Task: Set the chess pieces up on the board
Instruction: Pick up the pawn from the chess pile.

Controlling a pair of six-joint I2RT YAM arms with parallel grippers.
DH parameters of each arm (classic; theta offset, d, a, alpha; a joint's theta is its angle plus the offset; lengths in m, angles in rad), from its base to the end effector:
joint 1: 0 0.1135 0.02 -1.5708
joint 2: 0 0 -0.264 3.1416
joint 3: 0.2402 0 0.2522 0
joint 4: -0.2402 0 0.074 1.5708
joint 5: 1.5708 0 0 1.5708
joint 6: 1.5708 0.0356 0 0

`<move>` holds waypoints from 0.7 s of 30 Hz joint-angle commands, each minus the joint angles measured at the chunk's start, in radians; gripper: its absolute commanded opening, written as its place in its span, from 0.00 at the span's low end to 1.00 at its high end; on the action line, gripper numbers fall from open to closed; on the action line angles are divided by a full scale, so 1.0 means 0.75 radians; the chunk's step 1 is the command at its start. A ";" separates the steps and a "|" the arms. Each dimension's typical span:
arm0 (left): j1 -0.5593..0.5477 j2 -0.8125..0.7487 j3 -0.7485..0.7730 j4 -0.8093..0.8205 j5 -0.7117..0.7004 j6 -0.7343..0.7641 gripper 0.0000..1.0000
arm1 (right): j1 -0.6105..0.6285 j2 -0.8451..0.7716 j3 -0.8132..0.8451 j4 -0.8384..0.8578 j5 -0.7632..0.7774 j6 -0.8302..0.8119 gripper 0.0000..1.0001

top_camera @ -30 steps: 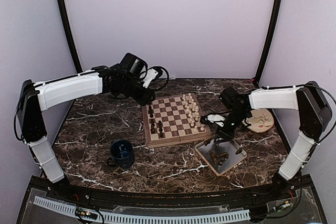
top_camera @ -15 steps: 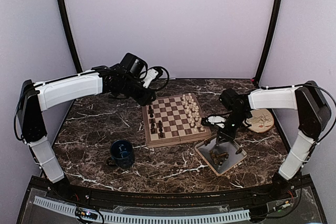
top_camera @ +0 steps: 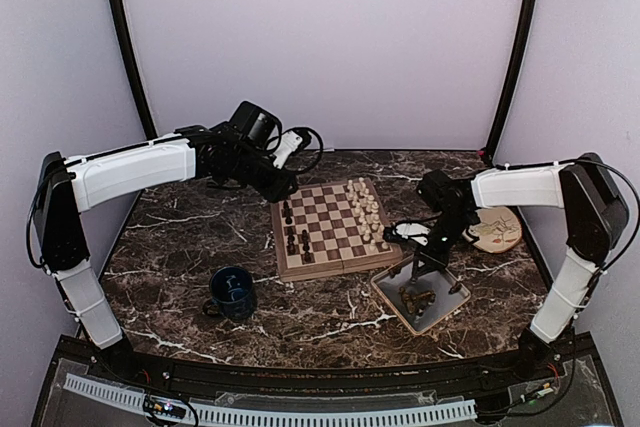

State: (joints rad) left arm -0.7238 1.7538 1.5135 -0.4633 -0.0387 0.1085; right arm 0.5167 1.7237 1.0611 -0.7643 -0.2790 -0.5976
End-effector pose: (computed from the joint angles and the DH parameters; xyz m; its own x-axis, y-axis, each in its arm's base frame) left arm 0.3035 -0.2664 0.3022 -0.4126 0.5091 -0.7553 0.6884 0.7173 0.1075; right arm 0.2610 0.1596 0.1639 -0.4248 -0.8635 -0.2719 -0.9051 0.3998 0.1446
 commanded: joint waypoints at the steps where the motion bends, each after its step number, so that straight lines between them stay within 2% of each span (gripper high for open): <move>1: -0.010 0.002 0.008 -0.013 0.017 -0.006 0.32 | -0.023 0.011 0.057 -0.095 -0.103 -0.030 0.05; 5: -0.013 0.001 0.009 -0.013 0.013 -0.004 0.32 | -0.042 0.005 0.103 -0.157 -0.175 -0.058 0.04; 11: -0.009 -0.017 0.005 -0.005 -0.058 -0.036 0.32 | -0.028 -0.027 0.280 -0.203 -0.112 -0.028 0.05; 16: 0.033 -0.049 0.001 0.012 -0.062 -0.098 0.32 | 0.069 0.022 0.481 -0.210 0.032 -0.008 0.05; 21: 0.098 -0.089 -0.004 0.028 -0.057 -0.144 0.32 | 0.169 0.173 0.707 -0.202 0.087 0.032 0.06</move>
State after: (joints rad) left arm -0.6895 1.7535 1.5135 -0.4625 -0.0700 0.0441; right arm 0.5903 1.7638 1.4910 -0.9138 -0.2676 -0.6056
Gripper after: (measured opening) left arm 0.322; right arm 0.085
